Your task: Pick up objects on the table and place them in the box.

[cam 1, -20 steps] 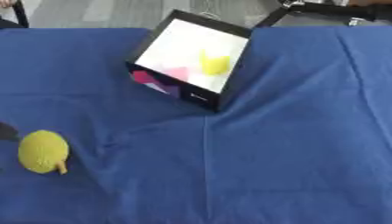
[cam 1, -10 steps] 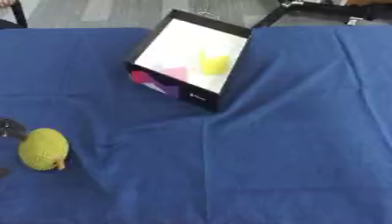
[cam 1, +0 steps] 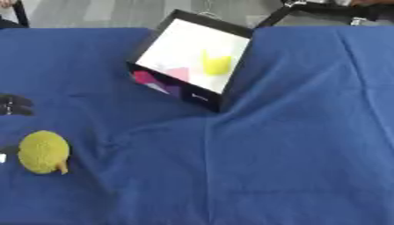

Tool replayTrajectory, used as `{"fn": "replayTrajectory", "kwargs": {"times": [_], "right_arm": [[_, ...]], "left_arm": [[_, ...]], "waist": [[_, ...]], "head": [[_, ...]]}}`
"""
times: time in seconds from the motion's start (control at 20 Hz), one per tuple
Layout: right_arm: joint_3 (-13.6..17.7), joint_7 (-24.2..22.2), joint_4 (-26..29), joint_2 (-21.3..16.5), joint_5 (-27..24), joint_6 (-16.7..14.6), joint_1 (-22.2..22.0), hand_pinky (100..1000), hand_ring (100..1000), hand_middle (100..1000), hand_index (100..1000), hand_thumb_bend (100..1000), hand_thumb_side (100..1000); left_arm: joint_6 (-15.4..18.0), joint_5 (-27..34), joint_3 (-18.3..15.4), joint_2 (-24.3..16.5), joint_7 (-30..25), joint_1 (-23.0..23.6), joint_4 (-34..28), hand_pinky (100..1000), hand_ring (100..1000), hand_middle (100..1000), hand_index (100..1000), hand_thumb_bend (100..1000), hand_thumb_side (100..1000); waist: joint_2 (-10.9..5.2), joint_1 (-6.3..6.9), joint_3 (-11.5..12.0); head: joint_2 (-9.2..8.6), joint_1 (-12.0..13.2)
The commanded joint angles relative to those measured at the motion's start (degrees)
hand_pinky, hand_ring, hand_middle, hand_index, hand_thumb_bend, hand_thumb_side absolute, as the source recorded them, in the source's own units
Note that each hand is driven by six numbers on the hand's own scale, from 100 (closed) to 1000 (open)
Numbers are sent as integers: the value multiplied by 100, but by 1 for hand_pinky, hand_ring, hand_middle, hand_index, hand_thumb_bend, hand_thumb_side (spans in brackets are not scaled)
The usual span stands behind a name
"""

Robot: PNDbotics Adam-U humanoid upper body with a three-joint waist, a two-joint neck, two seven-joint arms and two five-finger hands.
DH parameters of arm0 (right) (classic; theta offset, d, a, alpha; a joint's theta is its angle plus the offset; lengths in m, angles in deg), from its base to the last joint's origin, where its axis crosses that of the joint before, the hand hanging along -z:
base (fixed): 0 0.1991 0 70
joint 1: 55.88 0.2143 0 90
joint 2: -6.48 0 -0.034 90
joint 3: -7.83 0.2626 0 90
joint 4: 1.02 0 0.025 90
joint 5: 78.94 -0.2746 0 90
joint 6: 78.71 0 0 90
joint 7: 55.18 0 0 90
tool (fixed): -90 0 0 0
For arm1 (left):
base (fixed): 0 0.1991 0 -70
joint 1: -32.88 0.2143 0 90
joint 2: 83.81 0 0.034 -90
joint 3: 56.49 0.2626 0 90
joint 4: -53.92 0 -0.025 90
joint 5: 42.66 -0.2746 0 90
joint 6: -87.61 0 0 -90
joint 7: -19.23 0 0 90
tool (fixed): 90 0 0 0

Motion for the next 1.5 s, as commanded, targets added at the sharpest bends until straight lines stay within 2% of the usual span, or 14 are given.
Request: {"fn": "replayTrajectory", "kwargs": {"times": [0.05,0.3,0.55,0.9,1.15,1.3,1.4,1.45,1.5], "right_arm": [[50,-36,35,-89,31,-11,100,1000,1000,1000,893,100,470],[32,-67,28,-53,35,-5,127,1000,1000,1000,893,100,470],[22,-85,29,-38,33,-4,162,1000,1000,1000,893,100,470],[17,-110,20,-34,48,8,168,1000,1000,1000,893,100,470],[13,-134,21,-13,52,22,163,1000,1000,1000,892,100,470],[22,-133,19,-15,53,22,153,1000,1000,1000,892,100,470],[30,-127,16,-19,52,21,148,1000,1000,1000,892,100,470],[31,-125,16,-20,51,21,149,1000,1000,1000,892,100,470],[31,-125,16,-16,50,23,152,1000,1000,1000,892,100,470]], "left_arm": [[52,72,68,-33,-171,-243,190,921,906,891,954,314,580],[135,-189,324,275,-384,-672,603,921,904,884,948,292,633],[277,-367,604,459,-773,-894,953,929,913,887,945,278,749],[405,-673,753,447,-1110,-906,1160,936,923,888,945,319,807],[434,-653,850,511,-1274,-879,1268,925,899,855,924,242,828],[362,-456,873,584,-1377,-881,1305,899,844,799,887,161,723],[285,-276,841,618,-1371,-869,1260,857,781,738,813,113,593],[247,-196,829,623,-1368,-862,1230,857,781,738,813,113,593],[207,-123,818,626,-1360,-855,1200,821,749,697,765,101,471]], "waist": [[-53,-63,-21],[-41,-72,-63],[-11,-64,-104],[21,-39,-129],[32,-27,-134],[42,-28,-140],[48,-27,-138],[50,-26,-136],[50,-24,-134]], "head": [[-7,47],[-7,87],[-7,112],[-7,134],[-7,160],[-7,155],[-7,149],[-7,148],[-7,148]]}}
